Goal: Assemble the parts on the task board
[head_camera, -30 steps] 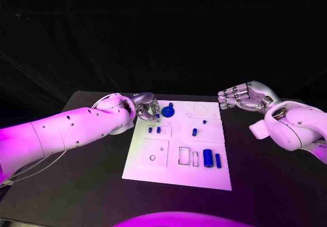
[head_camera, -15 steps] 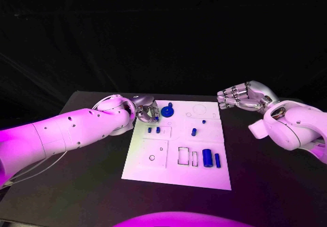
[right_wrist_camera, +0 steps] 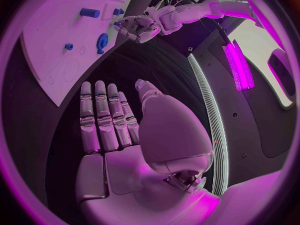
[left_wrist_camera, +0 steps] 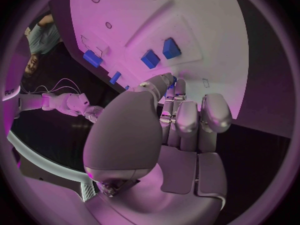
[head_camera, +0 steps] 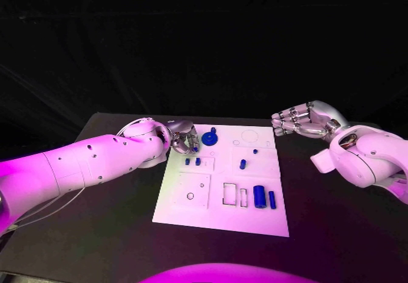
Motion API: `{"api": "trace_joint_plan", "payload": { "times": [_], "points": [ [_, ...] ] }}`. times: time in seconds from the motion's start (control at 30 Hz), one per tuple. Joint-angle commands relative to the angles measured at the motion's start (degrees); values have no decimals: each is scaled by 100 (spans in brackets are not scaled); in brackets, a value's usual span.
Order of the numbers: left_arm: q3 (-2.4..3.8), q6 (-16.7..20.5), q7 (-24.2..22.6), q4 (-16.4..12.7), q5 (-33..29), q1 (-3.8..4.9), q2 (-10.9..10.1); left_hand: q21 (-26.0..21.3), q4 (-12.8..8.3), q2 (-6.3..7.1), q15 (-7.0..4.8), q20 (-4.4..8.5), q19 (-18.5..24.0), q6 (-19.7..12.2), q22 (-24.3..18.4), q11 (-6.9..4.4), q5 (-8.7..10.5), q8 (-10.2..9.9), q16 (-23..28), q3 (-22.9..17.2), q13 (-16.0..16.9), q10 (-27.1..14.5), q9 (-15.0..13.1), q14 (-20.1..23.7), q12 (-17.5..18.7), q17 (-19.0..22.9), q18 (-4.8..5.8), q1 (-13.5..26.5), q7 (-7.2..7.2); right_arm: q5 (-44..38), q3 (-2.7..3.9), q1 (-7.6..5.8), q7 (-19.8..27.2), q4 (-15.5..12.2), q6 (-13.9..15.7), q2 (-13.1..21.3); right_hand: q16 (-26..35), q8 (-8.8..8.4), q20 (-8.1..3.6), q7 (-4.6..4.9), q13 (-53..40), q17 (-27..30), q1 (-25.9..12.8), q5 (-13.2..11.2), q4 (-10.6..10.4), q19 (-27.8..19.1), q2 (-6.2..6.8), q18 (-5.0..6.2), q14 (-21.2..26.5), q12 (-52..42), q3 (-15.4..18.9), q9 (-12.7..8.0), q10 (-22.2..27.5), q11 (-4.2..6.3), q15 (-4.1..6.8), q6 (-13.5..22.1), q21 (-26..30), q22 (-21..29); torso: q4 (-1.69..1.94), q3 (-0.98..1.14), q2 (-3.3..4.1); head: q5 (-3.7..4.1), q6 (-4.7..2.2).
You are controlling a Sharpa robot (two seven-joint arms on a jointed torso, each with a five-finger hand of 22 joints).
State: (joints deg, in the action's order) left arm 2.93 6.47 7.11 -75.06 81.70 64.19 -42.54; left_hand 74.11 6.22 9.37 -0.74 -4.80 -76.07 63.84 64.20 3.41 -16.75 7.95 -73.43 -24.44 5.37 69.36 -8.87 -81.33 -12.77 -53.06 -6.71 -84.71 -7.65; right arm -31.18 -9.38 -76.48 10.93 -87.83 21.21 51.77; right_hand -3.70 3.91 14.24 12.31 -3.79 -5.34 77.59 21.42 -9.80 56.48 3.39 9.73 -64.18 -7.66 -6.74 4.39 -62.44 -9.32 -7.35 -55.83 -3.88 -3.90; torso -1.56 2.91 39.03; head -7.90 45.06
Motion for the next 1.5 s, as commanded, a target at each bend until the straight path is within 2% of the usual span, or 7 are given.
{"api": "trace_joint_plan", "payload": {
  "times": [0.03, 0.47, 1.5],
  "points": [
    [-1, -127, 79, 20, 83, -2, 15, -2, -38, 0, -4, -1, -15, 37, -1, 13, 15, -9, 42, 3, 8, 46, 5, -19, 33, 14, 97, 54, -2, -39, 2, 3, 49, 2, -22, -1, -19, 28, -11, -8, 7, 5, 1, 20, 14, -32, -48, 93, -20, -20, -17, 6, 12, 24, 6, -50, 3, 5, -5, -1, 0, 15, 0],
    [-1, -92, 83, 16, 117, -1, 39, 11, -52, -5, -7, 0, -24, 46, 19, 9, 28, -13, 46, -3, 12, 59, 7, -17, 41, 22, 102, 46, 0, -38, 2, 4, 44, 6, -19, -8, -19, 28, -11, -8, 7, 5, 1, 20, 14, -32, -48, 93, -20, -20, -17, 6, 12, 24, 6, -50, 3, 5, -2, 0, -1, 14, -12],
    [-2, -290, 168, 130, 119, 0, 151, 5, -75, 9, 0, -1, -15, 25, 11, 24, 57, -54, 35, 7, 18, 64, 25, -21, 94, 3, 100, 69, -22, -38, 2, 4, 33, 2, -34, -9, -19, 28, -11, -8, 7, 5, 1, 20, 14, -32, -48, 93, -20, -20, -17, 6, 12, 24, 6, -50, 3, 5, 3, -2, -3, 21, -8]
  ]
}}
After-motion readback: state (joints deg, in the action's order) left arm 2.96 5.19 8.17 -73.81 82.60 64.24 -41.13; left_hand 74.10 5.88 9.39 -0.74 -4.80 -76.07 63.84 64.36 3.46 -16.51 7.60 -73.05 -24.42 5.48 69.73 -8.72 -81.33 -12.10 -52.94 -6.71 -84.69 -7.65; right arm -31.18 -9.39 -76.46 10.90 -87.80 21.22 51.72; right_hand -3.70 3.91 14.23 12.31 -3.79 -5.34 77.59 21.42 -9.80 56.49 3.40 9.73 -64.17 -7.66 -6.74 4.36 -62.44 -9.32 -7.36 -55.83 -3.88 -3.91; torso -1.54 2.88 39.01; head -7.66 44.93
